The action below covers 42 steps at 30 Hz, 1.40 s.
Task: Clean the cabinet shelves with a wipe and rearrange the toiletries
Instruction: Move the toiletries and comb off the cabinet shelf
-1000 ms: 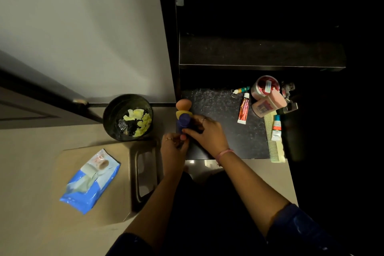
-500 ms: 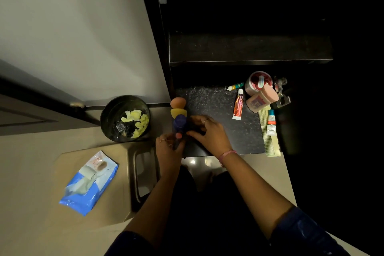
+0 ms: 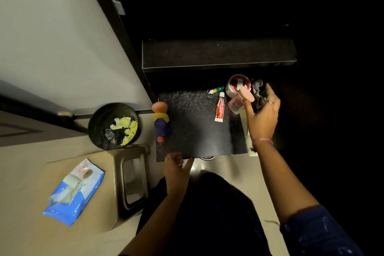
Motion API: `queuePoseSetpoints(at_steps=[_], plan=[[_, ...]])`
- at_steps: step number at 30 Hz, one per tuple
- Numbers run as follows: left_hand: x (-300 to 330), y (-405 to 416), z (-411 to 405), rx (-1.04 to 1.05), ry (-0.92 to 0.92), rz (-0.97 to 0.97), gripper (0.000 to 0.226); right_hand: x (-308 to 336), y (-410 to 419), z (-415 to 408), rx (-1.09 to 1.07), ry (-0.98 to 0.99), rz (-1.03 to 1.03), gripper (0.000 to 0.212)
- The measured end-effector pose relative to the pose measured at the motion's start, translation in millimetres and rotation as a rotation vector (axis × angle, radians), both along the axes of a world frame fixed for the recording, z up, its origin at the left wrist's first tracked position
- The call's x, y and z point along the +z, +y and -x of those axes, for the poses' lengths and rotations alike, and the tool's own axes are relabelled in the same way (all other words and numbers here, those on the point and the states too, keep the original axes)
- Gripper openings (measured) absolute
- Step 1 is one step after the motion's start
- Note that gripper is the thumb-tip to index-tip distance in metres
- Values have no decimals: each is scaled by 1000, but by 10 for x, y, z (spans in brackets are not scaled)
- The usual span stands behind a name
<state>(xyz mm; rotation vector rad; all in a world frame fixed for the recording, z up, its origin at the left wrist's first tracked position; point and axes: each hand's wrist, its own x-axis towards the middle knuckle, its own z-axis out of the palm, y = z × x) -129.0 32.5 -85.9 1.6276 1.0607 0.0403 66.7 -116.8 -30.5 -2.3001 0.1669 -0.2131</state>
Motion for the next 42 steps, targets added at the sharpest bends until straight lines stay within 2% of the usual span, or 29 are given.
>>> queuePoseSetpoints(at_steps=[3, 5, 10, 12, 15, 19, 23, 26, 29, 32, 34, 36, 38, 40, 42], plan=[[29, -114, -83, -85, -40, 1, 36, -56, 5, -171, 155, 116, 20, 48], [55, -153, -141, -111, -60, -4, 35, -45, 3, -212, 165, 134, 9, 38], [110, -240, -219, -150, -106, -11, 38, 165, -9, 113, 223, -22, 29, 32], [116, -282, -219, -138, -122, -45, 41, 217, 45, 370, 327, -30, 1, 32], [119, -298, -196, -103, -123, -70, 51, 218, 199, 726, 538, 101, -74, 33], [82, -197, -158, -36, -91, -67, 67, 88, 496, 944, 780, 193, 36, 39], [12, -56, -116, 48, -118, -107, 50, -44, 731, 1031, 965, 249, 13, 38], [23, 4, -96, 130, -161, -168, 38, -111, 852, 1051, 1009, 245, -19, 37], [13, 44, -104, 197, -192, -258, 51, -136, 932, 1089, 1036, 246, -76, 37], [-85, 107, -73, 232, -123, -220, 29, -137, 944, 1093, 1083, 278, -106, 41], [-147, 133, -58, 250, -84, -167, 27, -142, 903, 1059, 1100, 315, -77, 44], [-163, 174, -83, 255, -113, -120, 24, -148, 850, 1024, 1091, 330, -50, 41], [-154, 204, -121, 212, -217, -123, 11, -146, 829, 1015, 1097, 333, -57, 36], [-152, 202, -138, 202, -263, -186, 18, -135, 857, 1029, 1107, 348, -92, 35], [-160, 165, -139, 208, -205, -285, 21, -126, 919, 1043, 1109, 353, -125, 35]])
